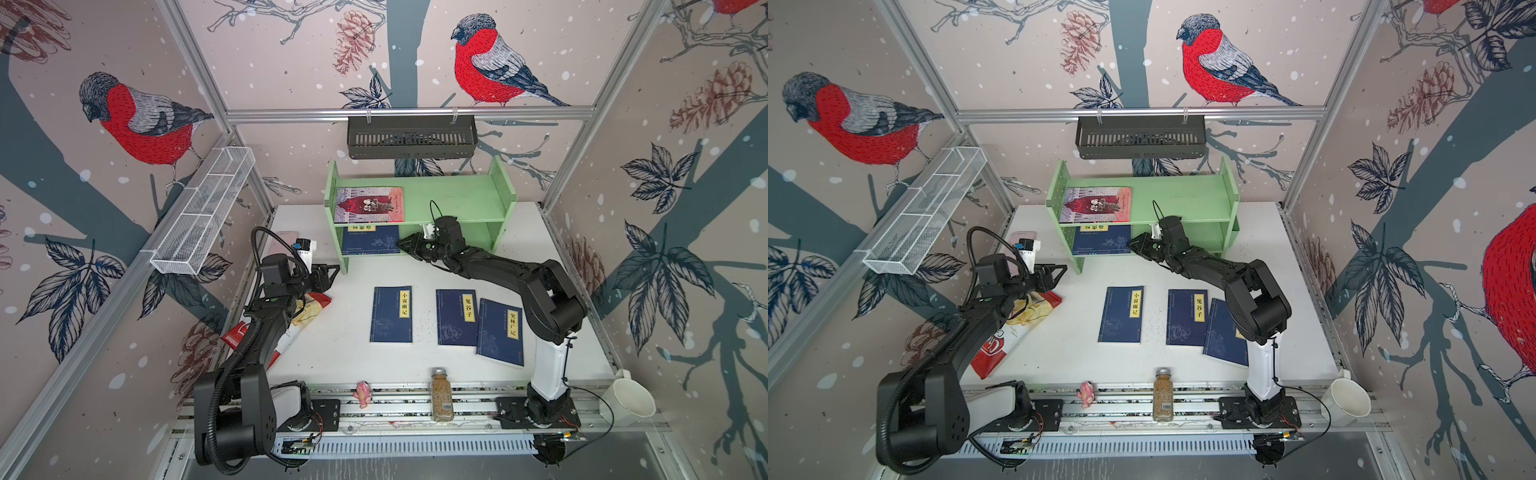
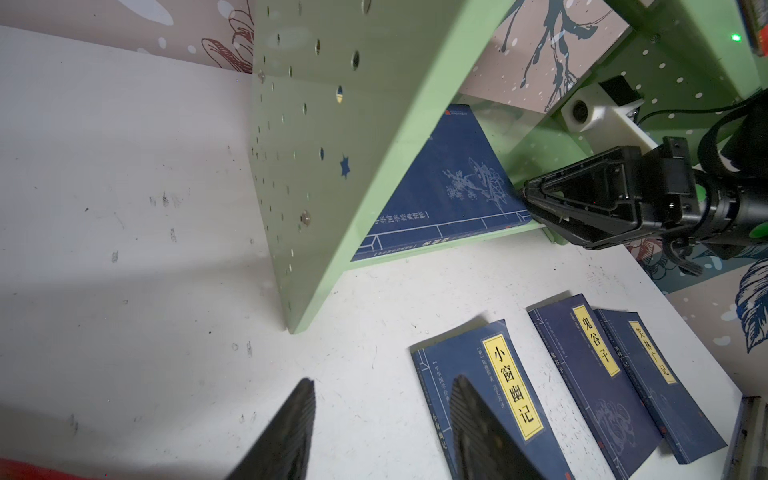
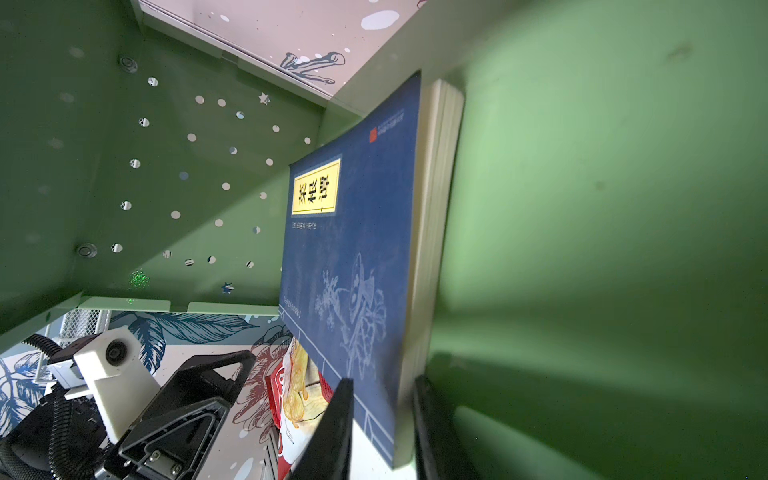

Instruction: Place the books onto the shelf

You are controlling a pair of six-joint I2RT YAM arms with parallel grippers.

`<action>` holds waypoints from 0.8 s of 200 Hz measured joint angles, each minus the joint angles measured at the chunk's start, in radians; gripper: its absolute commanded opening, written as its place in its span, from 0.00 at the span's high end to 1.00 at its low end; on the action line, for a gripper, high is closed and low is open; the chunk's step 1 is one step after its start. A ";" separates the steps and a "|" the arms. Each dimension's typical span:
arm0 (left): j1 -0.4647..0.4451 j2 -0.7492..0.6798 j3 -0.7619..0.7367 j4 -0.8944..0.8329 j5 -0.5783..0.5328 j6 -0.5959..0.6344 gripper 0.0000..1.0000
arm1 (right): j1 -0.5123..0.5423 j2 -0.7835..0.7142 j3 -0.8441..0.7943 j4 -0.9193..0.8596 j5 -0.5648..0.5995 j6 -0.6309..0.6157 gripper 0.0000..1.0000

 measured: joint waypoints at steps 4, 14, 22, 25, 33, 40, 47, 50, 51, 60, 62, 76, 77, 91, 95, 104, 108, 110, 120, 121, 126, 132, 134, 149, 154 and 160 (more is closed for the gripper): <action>0.001 0.000 0.000 0.000 0.000 0.000 0.46 | 0.000 -0.002 -0.002 0.000 0.000 0.000 0.70; 0.003 -0.002 0.001 -0.004 0.004 0.000 0.46 | 0.001 -0.007 -0.007 -0.001 0.001 0.000 0.66; 0.005 -0.004 0.004 -0.010 0.005 0.000 0.46 | 0.002 -0.014 -0.012 -0.001 0.001 0.001 0.64; 0.005 -0.005 0.005 -0.012 0.006 0.000 0.46 | 0.003 -0.019 -0.016 -0.002 0.001 0.001 0.64; 0.005 -0.009 0.012 -0.021 0.008 -0.001 0.45 | 0.004 -0.030 -0.026 -0.005 0.002 0.001 0.62; 0.005 -0.015 0.019 -0.031 0.012 -0.005 0.44 | 0.005 -0.043 -0.039 -0.005 0.002 0.003 0.60; 0.005 -0.023 0.026 -0.042 0.019 -0.021 0.44 | 0.005 -0.062 -0.055 -0.005 0.005 0.006 0.59; 0.005 -0.026 0.030 -0.048 0.023 -0.027 0.43 | 0.005 -0.070 -0.063 -0.005 0.007 0.006 0.59; 0.005 -0.027 0.031 -0.050 0.023 -0.027 0.43 | 0.005 -0.072 -0.065 -0.005 0.007 0.006 0.59; 0.005 -0.039 0.042 -0.071 0.029 -0.035 0.43 | 0.005 -0.098 -0.086 -0.005 0.010 0.008 0.58; 0.005 -0.042 0.045 -0.077 0.031 -0.042 0.42 | 0.005 -0.105 -0.092 -0.005 0.011 0.008 0.58; 0.005 -0.064 0.063 -0.121 0.039 -0.070 0.42 | 0.008 -0.150 -0.121 -0.004 0.024 0.009 0.56; 0.005 -0.066 0.065 -0.126 0.040 -0.073 0.42 | 0.008 -0.152 -0.122 -0.004 0.025 0.009 0.56; 0.005 -0.092 0.084 -0.170 0.053 -0.089 0.42 | 0.013 -0.196 -0.149 -0.006 0.031 0.009 0.55; 0.005 -0.099 0.089 -0.182 0.056 -0.098 0.41 | 0.015 -0.207 -0.156 -0.014 0.032 0.013 0.55; 0.005 -0.113 0.098 -0.203 0.067 -0.106 0.41 | 0.020 -0.227 -0.173 -0.027 0.033 0.013 0.55; 0.005 -0.118 0.102 -0.213 0.073 -0.109 0.41 | 0.022 -0.234 -0.182 -0.030 0.033 0.013 0.55; 0.005 -0.121 0.103 -0.219 0.076 -0.111 0.41 | 0.024 -0.239 -0.187 -0.033 0.034 0.012 0.55; 0.005 -0.131 0.108 -0.247 0.085 -0.136 0.41 | 0.031 -0.266 -0.215 -0.049 0.054 0.006 0.55; 0.005 -0.131 0.108 -0.249 0.086 -0.137 0.41 | 0.032 -0.270 -0.219 -0.052 0.054 0.006 0.55; 0.005 -0.136 0.109 -0.264 0.095 -0.141 0.41 | 0.036 -0.287 -0.232 -0.055 0.056 0.005 0.55; 0.005 -0.139 0.109 -0.275 0.105 -0.155 0.41 | 0.041 -0.310 -0.249 -0.069 0.056 0.006 0.55; 0.005 -0.140 0.109 -0.281 0.108 -0.161 0.41 | 0.043 -0.317 -0.256 -0.074 0.056 0.004 0.55; 0.000 -0.147 0.107 -0.312 0.130 -0.189 0.41 | 0.053 -0.383 -0.299 -0.105 0.076 -0.011 0.54; -0.007 -0.151 0.104 -0.319 0.132 -0.197 0.41 | 0.058 -0.410 -0.313 -0.116 0.085 -0.016 0.53; -0.016 -0.156 0.101 -0.326 0.134 -0.209 0.41 | 0.058 -0.436 -0.324 -0.124 0.088 -0.020 0.53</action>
